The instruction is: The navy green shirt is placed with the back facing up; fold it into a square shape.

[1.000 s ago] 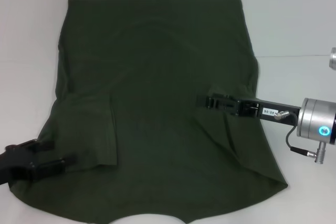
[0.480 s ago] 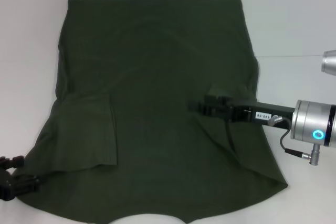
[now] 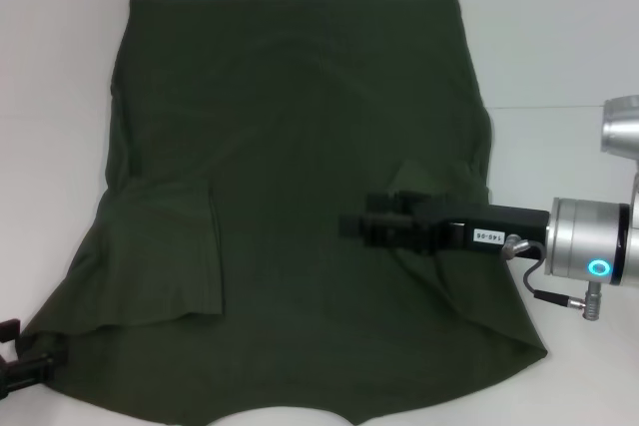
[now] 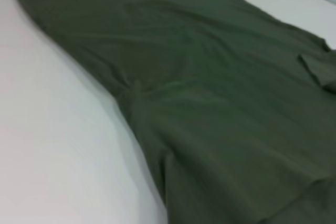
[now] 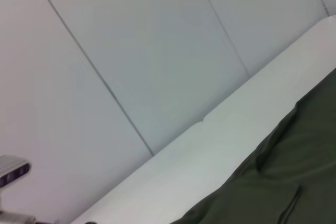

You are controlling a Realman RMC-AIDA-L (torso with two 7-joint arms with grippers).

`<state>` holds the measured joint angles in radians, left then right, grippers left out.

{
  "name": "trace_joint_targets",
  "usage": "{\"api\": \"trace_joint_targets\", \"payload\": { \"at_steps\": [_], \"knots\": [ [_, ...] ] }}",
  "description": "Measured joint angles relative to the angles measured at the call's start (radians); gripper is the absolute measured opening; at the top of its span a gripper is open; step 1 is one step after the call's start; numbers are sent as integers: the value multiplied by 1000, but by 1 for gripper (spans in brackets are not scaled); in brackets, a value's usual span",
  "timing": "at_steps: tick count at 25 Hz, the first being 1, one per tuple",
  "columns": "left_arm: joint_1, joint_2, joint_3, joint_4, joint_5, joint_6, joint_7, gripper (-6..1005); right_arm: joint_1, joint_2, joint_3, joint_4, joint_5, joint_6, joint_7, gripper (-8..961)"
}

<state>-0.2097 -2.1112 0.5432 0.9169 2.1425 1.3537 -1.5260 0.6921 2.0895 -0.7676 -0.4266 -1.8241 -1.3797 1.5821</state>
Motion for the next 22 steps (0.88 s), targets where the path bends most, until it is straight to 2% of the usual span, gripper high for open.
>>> {"api": "trace_joint_targets", "payload": {
  "at_steps": [9,22],
  "knots": [
    [8,-5,-3,-2,11,-3,0,750,18,-9,-167,-29,-3,-68,-19,870],
    [9,-7,-3,-1,11,-30,0,743,9,-4,-164,-38,3,-71,-15,869]
  ]
}}
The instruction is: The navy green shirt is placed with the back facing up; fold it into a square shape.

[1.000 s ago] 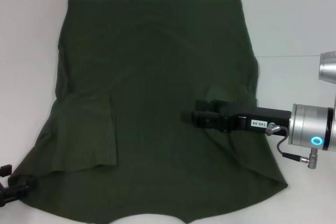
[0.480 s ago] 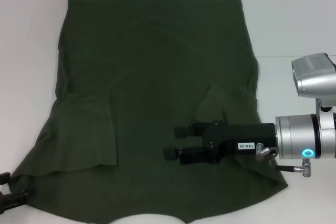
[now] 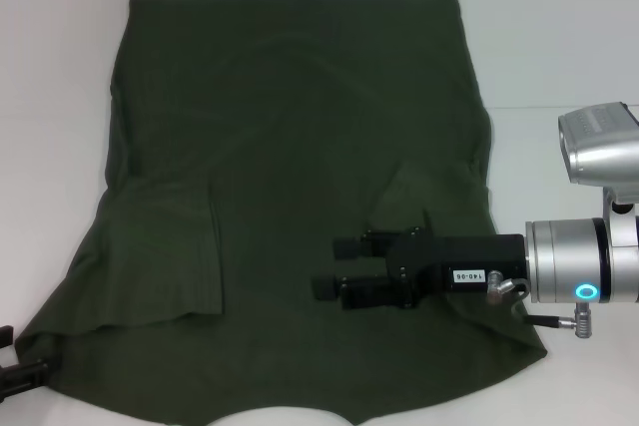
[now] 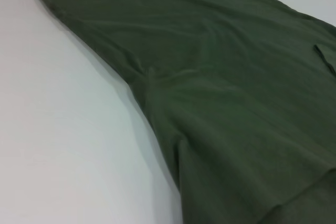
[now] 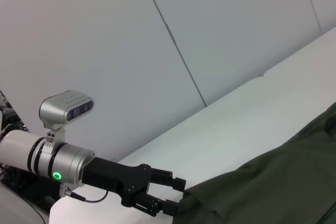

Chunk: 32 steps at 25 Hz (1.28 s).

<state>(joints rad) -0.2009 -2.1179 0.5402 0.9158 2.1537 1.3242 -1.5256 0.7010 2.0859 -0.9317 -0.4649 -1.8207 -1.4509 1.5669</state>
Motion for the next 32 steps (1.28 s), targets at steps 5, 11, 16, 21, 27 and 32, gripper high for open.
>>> {"api": "trace_joint_targets", "payload": {
  "at_steps": [5,11,16,21,27,32],
  "knots": [
    [0,-1,7,0,0,-1,0,740,-1,0,1,2,0,2,-2,869],
    [-7,-6,10,0,19,0,1,737,-2,0,1,3,4,3,-5,868],
    [-8,-8,11,0,23,20,0,734,-2,0,1,2,12,4,-7,868],
    [-12,-8,11,0,24,39,0,731,-2,0,1,2,14,4,-7,868],
    [-20,-8,13,0,25,68,0,728,-2,0,1,2,15,4,-7,867],
    [-29,-8,14,0,25,86,0,725,-3,0,2,2,15,4,-7,867]
  ]
}}
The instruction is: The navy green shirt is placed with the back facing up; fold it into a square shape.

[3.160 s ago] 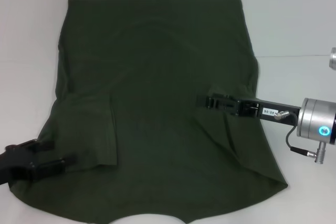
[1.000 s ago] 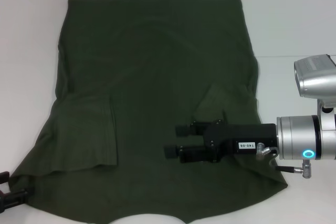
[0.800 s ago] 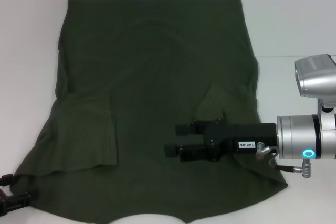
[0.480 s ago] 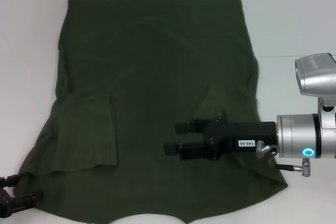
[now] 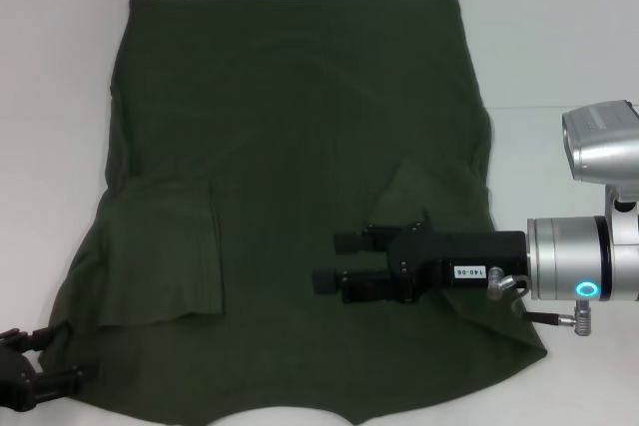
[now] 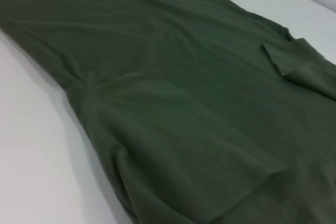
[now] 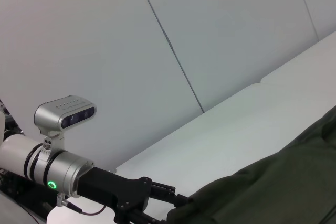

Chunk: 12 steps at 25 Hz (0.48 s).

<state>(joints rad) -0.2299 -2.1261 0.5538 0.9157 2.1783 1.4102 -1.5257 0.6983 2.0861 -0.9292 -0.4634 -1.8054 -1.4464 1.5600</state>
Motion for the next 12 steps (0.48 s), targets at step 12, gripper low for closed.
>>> {"api": "trace_joint_targets", "payload": {
  "at_steps": [12],
  "knots": [
    [-3,5,-10,11,19,-3,-7,719,-2,0,8,0,0,0,-2,866]
  ]
}}
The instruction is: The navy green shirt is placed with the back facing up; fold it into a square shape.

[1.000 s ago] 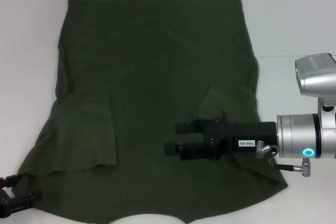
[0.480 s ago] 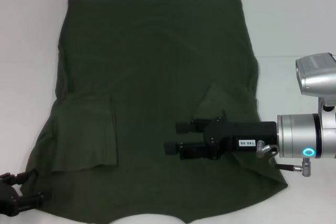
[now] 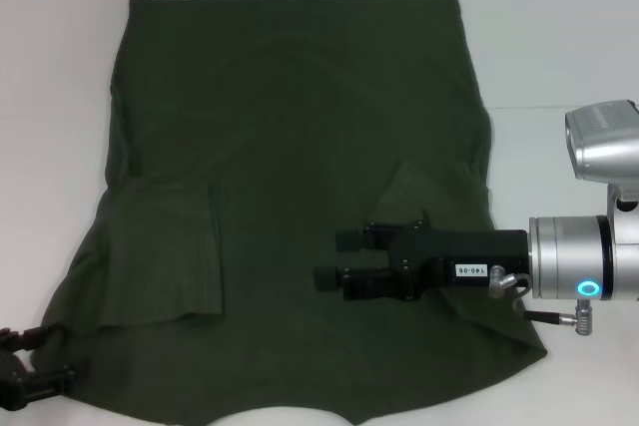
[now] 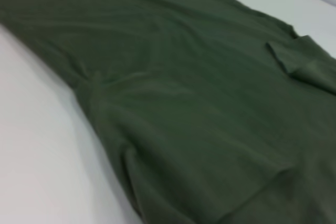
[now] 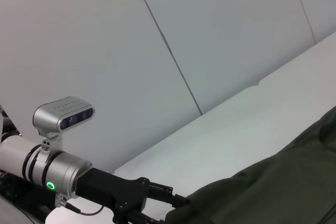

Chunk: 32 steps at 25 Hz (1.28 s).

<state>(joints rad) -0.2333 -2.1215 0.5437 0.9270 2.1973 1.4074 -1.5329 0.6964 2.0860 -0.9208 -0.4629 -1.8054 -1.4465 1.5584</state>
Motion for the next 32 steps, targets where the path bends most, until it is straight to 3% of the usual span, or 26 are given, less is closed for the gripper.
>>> {"api": "trace_joint_targets", "payload": {
  "at_steps": [16,32],
  "knots": [
    [16,-1,-42,25,41,-22,-29,710,-1,0,14,6,0,-1,-16,866],
    [-8,-27,-26,31,82,-11,-33,701,-9,0,14,4,4,-7,-21,866]
  ]
}}
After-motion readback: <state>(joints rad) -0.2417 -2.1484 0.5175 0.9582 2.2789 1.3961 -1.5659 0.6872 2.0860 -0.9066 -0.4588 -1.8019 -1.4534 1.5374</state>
